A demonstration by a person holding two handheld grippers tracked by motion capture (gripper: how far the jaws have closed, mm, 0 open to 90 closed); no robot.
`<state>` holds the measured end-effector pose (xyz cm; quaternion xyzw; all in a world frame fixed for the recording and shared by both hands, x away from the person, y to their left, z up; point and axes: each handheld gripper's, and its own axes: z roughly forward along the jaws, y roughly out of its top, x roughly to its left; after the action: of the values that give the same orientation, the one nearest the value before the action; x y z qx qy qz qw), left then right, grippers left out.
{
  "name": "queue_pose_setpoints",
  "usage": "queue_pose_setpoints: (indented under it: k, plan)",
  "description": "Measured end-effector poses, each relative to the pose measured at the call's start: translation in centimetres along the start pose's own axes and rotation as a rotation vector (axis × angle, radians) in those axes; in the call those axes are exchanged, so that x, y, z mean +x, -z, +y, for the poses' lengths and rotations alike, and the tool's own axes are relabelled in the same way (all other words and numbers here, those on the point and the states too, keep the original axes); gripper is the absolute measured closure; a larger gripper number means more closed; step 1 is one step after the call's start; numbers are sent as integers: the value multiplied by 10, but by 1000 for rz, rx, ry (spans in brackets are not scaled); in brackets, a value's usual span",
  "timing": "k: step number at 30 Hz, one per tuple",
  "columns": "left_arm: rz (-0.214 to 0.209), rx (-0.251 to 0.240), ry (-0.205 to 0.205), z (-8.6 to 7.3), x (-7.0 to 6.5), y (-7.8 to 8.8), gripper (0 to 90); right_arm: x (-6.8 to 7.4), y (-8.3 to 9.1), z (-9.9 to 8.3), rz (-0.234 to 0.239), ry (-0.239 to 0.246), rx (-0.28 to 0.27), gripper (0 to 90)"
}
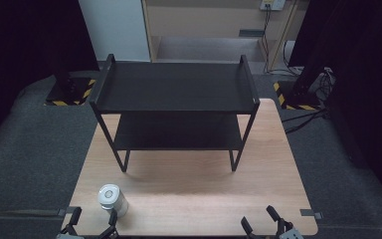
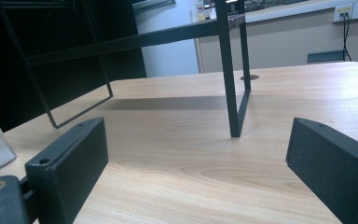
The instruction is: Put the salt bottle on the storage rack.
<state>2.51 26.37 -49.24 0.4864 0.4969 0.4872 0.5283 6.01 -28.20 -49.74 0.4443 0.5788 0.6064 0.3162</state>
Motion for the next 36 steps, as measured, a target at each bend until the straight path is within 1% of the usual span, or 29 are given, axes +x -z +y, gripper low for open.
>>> queue_pose_setpoints:
  k: [5, 14, 18, 24, 30, 34, 36]
  plan:
    - [-1, 3, -6, -4, -2, -2, 0, 0, 4, -1, -5, -3, 2, 55]
    - [-9, 28, -16, -12, -4, -12, 0, -1, 6, -3, -13, -9, 7, 55]
    - [-14, 49, -8, -17, -1, -22, 0, -2, 5, -5, -20, -14, 11, 55]
    - [-21, 88, -26, -22, 1, -42, 0, -3, 4, -6, -31, -19, 16, 57]
    - [-18, 112, -36, -23, 2, -55, 3, -4, 4, -6, -40, -23, 24, 57]
    - [-29, 125, -38, -24, 3, -59, 28, -5, 3, -8, -46, -24, 27, 58]
    - [-35, 125, -41, -24, 4, -59, 84, -5, 2, -8, -46, -24, 27, 58]
